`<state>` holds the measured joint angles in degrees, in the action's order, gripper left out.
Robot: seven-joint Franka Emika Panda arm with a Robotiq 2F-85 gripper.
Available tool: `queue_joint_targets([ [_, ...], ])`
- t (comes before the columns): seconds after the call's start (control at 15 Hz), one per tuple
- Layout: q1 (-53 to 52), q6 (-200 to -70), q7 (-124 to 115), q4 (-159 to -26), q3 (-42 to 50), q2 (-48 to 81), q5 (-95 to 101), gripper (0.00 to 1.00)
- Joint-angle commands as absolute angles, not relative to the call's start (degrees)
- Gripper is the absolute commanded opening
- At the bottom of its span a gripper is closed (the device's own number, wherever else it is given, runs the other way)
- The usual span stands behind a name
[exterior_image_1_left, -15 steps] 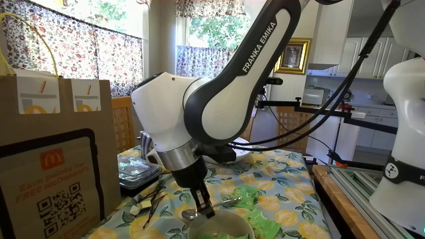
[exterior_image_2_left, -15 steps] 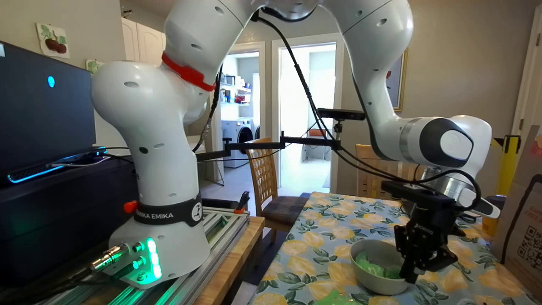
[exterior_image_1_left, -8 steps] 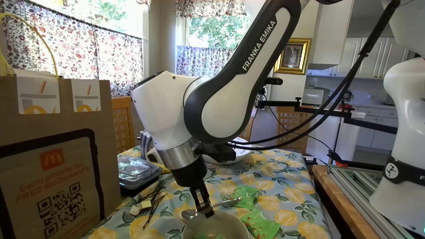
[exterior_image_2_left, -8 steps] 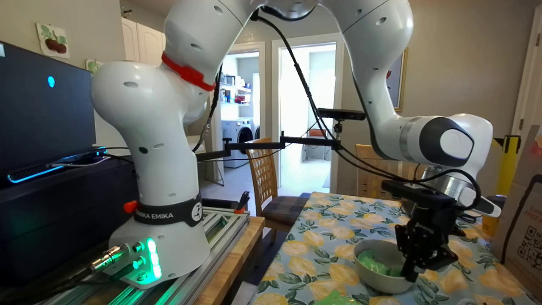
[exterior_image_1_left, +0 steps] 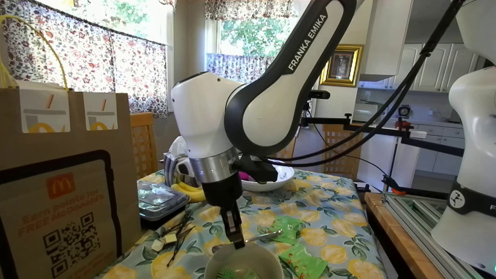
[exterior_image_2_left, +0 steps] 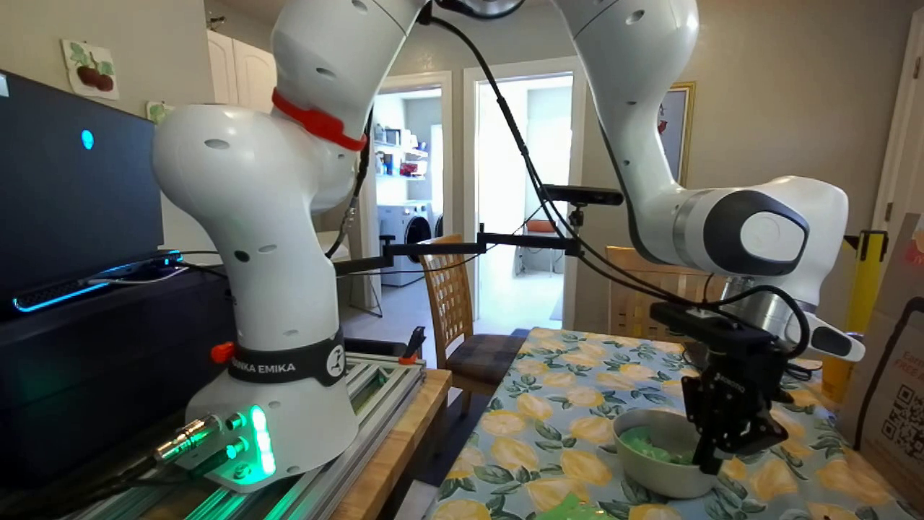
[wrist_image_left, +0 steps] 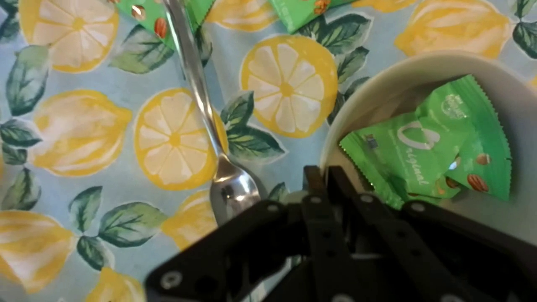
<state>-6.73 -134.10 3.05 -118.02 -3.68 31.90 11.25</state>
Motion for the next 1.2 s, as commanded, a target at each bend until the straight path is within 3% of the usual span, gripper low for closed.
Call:
queue_joint_targets([
  [0.0, -4.7, -136.5, 4.1, -121.2, -4.1, 29.0, 8.3, 0.02],
  [0.47, -2.9, -135.3, 3.8, -119.9, -3.4, 30.6, 6.1, 0.02],
  [0.53, -2.6, -135.3, 4.0, -120.1, -3.6, 30.4, 5.5, 0.34],
  [0.6, -2.4, -135.5, 4.3, -120.4, -4.0, 30.0, 4.8, 0.35],
  [1.13, -3.6, -131.9, 3.7, -121.6, -6.9, 25.8, -0.1, 0.93],
])
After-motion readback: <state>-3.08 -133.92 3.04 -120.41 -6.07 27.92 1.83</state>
